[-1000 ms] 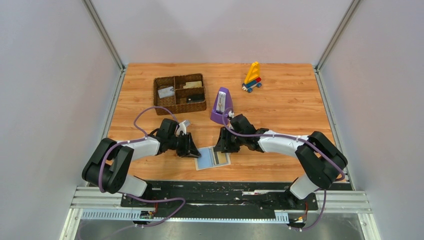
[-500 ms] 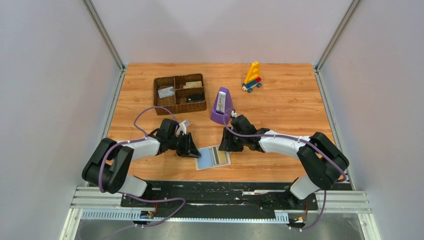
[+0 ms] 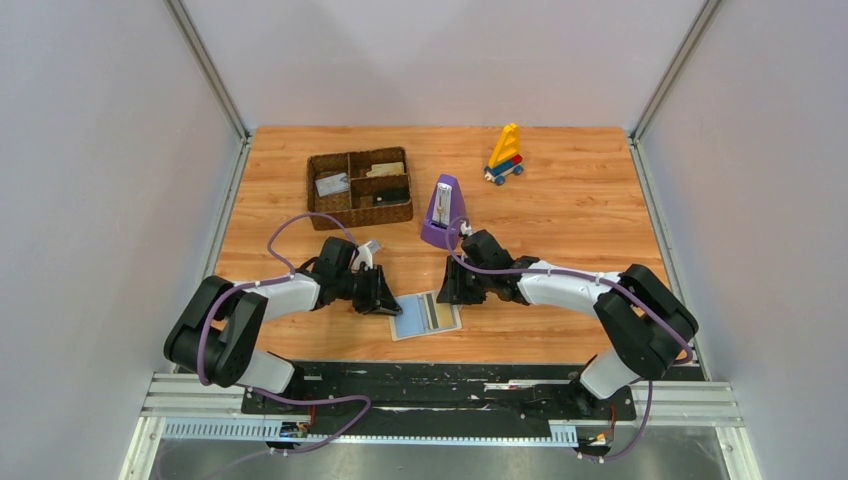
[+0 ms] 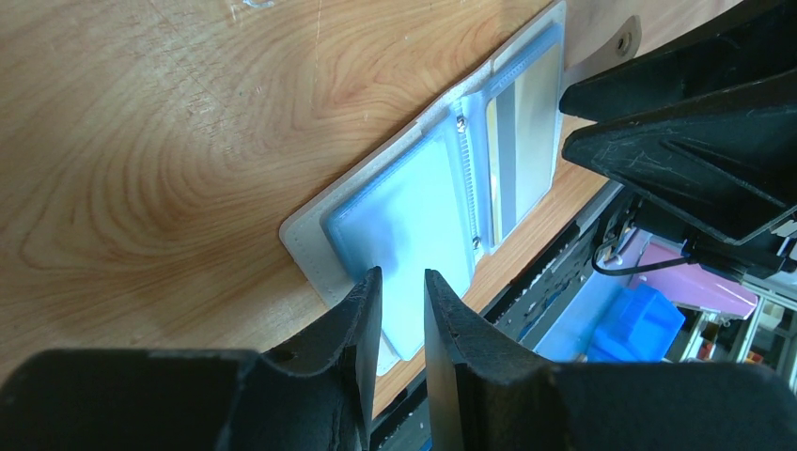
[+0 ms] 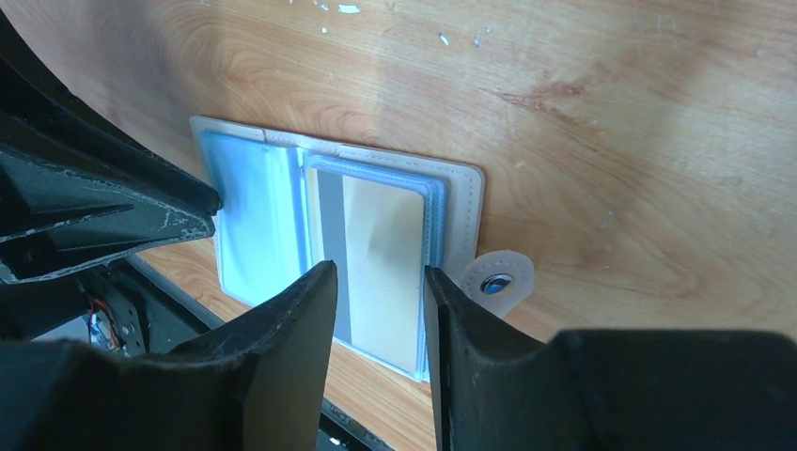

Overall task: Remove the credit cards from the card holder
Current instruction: Remove the credit card from the card holder.

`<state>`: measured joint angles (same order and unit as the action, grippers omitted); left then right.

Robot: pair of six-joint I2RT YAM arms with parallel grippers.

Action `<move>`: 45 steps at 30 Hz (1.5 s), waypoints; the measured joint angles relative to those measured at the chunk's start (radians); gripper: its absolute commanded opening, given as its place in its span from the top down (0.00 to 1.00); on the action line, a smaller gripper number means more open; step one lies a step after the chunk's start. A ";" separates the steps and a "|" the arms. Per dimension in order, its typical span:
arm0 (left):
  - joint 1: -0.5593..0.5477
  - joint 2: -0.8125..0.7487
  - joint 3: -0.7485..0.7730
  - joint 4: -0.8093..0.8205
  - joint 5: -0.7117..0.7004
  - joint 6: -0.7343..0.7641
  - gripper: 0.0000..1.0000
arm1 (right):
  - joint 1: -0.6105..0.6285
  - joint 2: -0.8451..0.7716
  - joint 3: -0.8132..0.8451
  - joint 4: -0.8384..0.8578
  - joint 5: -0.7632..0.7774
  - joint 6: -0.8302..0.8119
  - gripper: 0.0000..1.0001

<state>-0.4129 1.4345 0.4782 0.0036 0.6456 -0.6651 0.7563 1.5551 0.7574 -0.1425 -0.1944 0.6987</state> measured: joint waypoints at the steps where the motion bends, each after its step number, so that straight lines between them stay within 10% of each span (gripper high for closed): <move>1: 0.000 0.000 0.000 0.000 0.000 0.000 0.69 | 0.000 0.000 0.000 0.001 -0.003 -0.001 0.61; 45: 0.000 0.002 -0.003 0.008 0.002 -0.002 0.69 | 0.024 0.068 0.047 0.031 -0.083 0.006 0.62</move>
<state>-0.4126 1.4364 0.4755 0.0120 0.6479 -0.6674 0.7803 1.6234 0.8047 -0.1120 -0.2775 0.7044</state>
